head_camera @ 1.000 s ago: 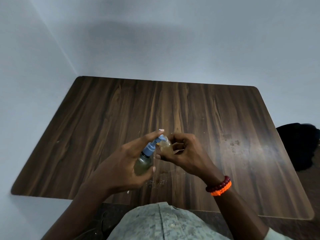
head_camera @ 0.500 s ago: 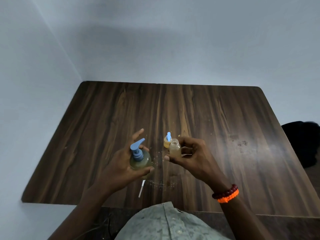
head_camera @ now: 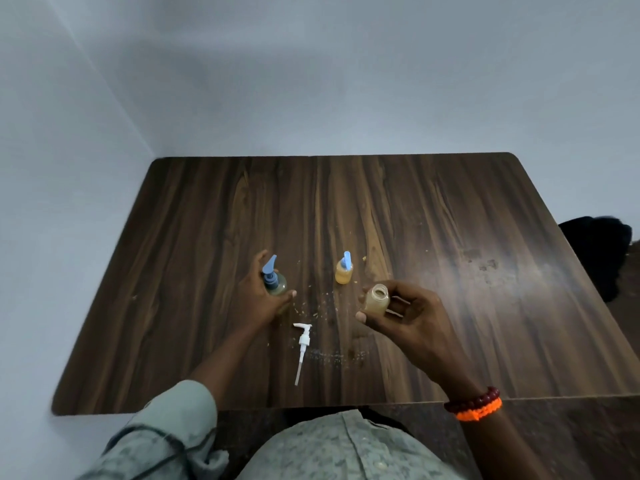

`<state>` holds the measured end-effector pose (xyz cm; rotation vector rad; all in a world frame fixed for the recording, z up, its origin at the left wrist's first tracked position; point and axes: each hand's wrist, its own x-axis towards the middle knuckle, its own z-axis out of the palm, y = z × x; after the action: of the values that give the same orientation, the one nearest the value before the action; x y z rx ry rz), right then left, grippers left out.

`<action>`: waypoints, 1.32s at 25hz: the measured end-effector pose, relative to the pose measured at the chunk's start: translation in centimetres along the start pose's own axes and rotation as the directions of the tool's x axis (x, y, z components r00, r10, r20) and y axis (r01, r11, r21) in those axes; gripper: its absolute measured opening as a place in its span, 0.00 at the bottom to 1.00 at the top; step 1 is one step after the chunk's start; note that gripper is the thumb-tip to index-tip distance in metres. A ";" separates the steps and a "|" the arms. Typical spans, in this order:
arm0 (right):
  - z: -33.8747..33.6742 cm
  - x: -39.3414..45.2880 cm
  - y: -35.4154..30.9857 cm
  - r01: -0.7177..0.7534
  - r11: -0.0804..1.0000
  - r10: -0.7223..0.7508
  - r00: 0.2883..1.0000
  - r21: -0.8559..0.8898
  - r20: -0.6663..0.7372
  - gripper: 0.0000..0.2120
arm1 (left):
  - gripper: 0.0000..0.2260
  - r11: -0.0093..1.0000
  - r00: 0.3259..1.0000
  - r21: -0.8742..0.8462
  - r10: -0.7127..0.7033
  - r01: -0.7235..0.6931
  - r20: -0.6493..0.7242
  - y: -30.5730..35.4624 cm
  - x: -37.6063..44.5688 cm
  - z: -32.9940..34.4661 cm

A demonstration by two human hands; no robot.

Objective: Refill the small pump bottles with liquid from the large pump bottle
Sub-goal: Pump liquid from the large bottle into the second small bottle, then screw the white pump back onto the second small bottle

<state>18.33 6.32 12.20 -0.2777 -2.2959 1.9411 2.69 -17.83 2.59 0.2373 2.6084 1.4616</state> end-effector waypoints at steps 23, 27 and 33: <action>-2.3 0.8 1.1 0.010 1.000 -0.010 1.000 0.028 -0.011 0.18 | 0.09 0.832 0.835 0.516 -0.423 0.204 0.352 -1.8 -3.6 2.9; -1.9 0.7 0.9 0.006 1.000 -0.006 1.000 0.004 0.000 0.18 | 0.19 0.850 0.900 0.523 -0.177 -0.064 0.398 -0.2 -3.1 5.8; -1.1 0.0 1.1 -0.008 1.000 0.008 1.000 -0.010 -0.022 0.17 | 0.09 0.778 0.935 0.622 -0.151 -0.087 0.319 -1.1 -3.0 7.6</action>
<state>18.58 7.53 11.32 -0.3084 -2.2945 1.9209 7.09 -12.73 -2.13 0.4701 2.6607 0.4085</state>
